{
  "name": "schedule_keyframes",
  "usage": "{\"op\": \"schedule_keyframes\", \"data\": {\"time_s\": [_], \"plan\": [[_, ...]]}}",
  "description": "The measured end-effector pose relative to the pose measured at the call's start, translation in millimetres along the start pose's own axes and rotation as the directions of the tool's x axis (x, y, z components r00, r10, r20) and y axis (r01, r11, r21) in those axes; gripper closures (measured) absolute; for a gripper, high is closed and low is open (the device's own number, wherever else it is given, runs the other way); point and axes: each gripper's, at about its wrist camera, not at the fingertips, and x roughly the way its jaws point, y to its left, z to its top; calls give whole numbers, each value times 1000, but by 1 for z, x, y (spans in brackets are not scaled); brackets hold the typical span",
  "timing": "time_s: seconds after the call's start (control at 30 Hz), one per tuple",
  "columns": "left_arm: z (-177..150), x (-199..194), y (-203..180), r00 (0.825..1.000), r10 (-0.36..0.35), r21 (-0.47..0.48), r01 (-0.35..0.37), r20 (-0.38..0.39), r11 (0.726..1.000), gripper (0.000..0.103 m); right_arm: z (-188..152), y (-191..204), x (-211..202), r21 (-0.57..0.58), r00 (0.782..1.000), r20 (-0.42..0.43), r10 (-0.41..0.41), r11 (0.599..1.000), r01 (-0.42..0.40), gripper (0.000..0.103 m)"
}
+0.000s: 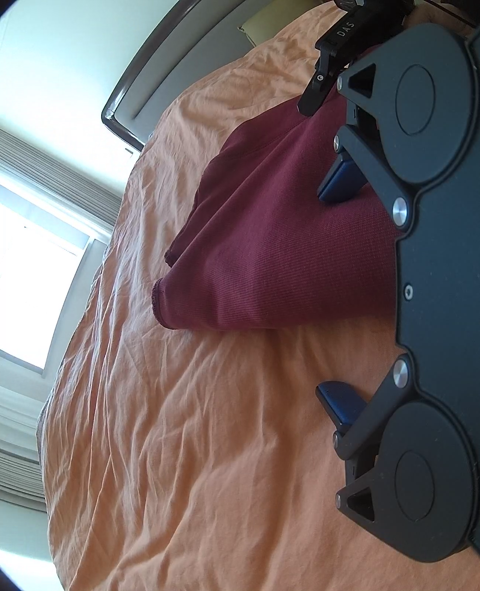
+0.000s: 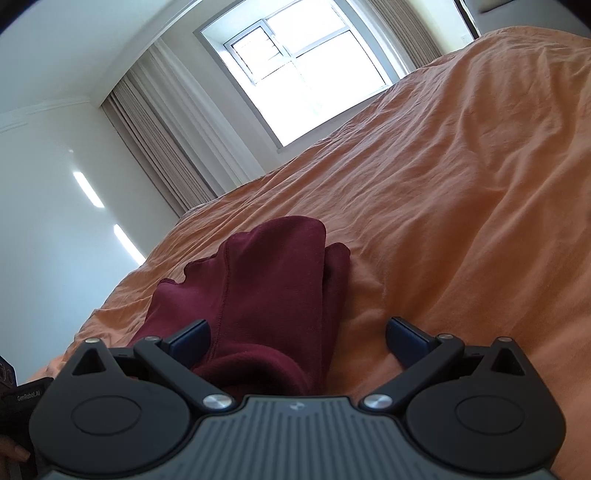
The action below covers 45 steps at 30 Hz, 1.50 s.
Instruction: Fold small clothes
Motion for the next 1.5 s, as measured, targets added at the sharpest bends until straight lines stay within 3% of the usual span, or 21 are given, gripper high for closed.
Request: {"op": "schedule_keyframes", "data": {"time_s": [0.2,0.33,0.53,0.67,0.8,0.9,1.03,1.1,1.27,1.5], "plan": [[2,0,0,1000,4,-5,-4,-14,1000,0,-2,4,-6,-46,994,2,107,993,-107,0],[5,0,2,999,-2,-12,2,-33,1000,0,1,9,1,-58,998,-26,65,996,-66,3],[9,0,0,999,-3,1,3,-43,1000,2,2,18,3,-77,998,-45,35,996,-39,25],[12,-3,0,998,-39,-10,39,-52,999,13,3,31,0,-122,999,-39,4,992,-8,42],[14,-9,-3,994,-94,-16,93,-56,996,38,2,48,-6,-188,999,-17,-32,982,28,66],[16,-14,-8,996,-79,5,80,-40,997,49,0,66,-11,-251,998,13,-62,966,63,72],[21,-25,-10,996,-86,23,86,-14,996,67,-1,96,-18,-315,996,68,-53,946,72,75],[24,-31,-10,996,-90,38,90,-2,995,70,-1,118,-14,-362,995,94,-32,930,64,75],[35,-61,-5,995,-39,97,30,88,995,72,-11,165,3,-460,994,105,33,888,19,75],[57,-104,34,975,85,75,-102,205,992,72,-15,211,48,-423,988,75,135,902,-91,75]]}}
